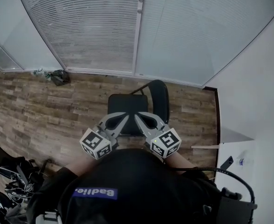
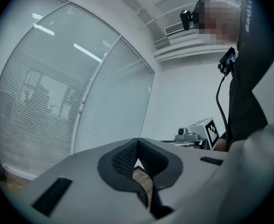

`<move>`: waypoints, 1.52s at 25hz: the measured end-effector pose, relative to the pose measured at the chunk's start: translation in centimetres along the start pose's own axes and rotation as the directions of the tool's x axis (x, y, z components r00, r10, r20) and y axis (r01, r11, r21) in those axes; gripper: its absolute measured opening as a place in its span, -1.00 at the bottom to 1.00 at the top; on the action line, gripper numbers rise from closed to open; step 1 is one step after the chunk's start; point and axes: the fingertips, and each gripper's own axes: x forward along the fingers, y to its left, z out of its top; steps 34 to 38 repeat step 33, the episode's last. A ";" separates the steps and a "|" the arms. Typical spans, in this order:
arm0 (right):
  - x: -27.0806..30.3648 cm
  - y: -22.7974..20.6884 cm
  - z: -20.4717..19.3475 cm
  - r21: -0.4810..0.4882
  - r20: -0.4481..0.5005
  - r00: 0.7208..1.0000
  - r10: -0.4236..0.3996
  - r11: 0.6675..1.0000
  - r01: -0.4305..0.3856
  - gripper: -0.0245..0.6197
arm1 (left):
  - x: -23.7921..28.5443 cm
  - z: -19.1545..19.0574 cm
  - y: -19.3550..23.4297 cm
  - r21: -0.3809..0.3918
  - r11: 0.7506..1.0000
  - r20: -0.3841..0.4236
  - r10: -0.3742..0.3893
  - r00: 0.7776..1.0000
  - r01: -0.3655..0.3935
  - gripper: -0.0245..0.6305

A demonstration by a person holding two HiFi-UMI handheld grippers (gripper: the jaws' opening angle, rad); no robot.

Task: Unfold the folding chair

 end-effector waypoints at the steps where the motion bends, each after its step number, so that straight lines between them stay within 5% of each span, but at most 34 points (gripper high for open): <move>1: -0.1 -0.1 -0.1 -0.001 0.001 1.000 -0.004 1.000 0.004 -0.92 | 0.0 -0.3 -0.1 -0.001 1.000 -0.003 -0.002 1.000 0.002 -0.91; 38: -2.0 -0.4 -2.6 0.023 -0.035 0.999 -0.014 1.000 0.015 -0.92 | 0.4 -3.7 -2.0 0.006 1.000 -0.038 -0.026 0.999 0.026 -0.91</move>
